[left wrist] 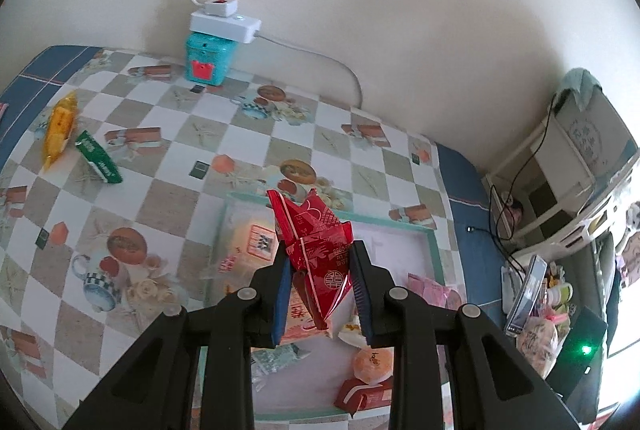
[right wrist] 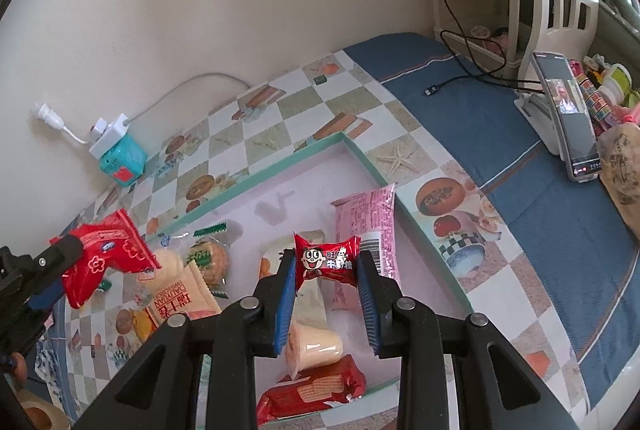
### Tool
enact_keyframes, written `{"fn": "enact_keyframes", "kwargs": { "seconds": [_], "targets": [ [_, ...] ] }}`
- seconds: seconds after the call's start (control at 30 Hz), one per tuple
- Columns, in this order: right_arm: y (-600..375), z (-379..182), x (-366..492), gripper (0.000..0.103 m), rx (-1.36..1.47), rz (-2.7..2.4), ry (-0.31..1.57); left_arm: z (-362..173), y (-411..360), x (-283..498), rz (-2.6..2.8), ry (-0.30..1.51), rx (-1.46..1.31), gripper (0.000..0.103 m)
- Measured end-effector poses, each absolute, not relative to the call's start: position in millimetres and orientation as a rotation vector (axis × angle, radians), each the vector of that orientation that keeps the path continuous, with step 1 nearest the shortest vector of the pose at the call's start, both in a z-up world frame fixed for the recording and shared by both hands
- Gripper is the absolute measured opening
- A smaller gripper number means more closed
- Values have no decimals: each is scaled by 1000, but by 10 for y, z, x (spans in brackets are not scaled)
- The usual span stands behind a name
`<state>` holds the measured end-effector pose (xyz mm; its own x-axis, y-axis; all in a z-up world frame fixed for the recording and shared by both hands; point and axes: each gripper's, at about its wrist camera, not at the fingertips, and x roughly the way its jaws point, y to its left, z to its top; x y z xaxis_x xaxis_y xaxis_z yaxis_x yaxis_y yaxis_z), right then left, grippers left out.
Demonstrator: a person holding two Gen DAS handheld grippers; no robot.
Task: Organize snacks
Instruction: 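Carry the red candy and red bag over the tray with both grippers, then open both grippers to drop the red candy and red bag into the tray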
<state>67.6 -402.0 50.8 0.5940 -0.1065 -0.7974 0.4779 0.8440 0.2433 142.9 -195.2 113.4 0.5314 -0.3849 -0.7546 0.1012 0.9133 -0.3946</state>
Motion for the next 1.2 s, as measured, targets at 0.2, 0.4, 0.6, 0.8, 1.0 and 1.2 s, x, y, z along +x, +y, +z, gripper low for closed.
{"fn": "enact_keyframes", "kwargs": {
  "seconds": [0.2, 0.4, 0.6, 0.8, 1.0, 1.2],
  "targets": [
    [-3964, 441, 740, 31, 452, -334, 902, 1067, -2097, 1449, -315, 983, -289, 30],
    [-3932, 405, 776, 32, 443, -326, 916, 1003, -2194, 1471, -328, 996, -273, 29],
    [-3919, 366, 809, 33, 438, -322, 932, 998, -2232, 1474, -329, 996, -254, 30],
    [-3909, 334, 830, 44, 430, -338, 952, 971, -2180, 1498, -287, 1018, -242, 33],
    [-3922, 303, 842, 75, 414, -367, 971, 944, -2047, 1532, -226, 1039, -239, 62],
    [-3913, 310, 849, 103, 381, -386, 965, 890, -1911, 1571, -154, 1051, -215, 87]
  ]
}}
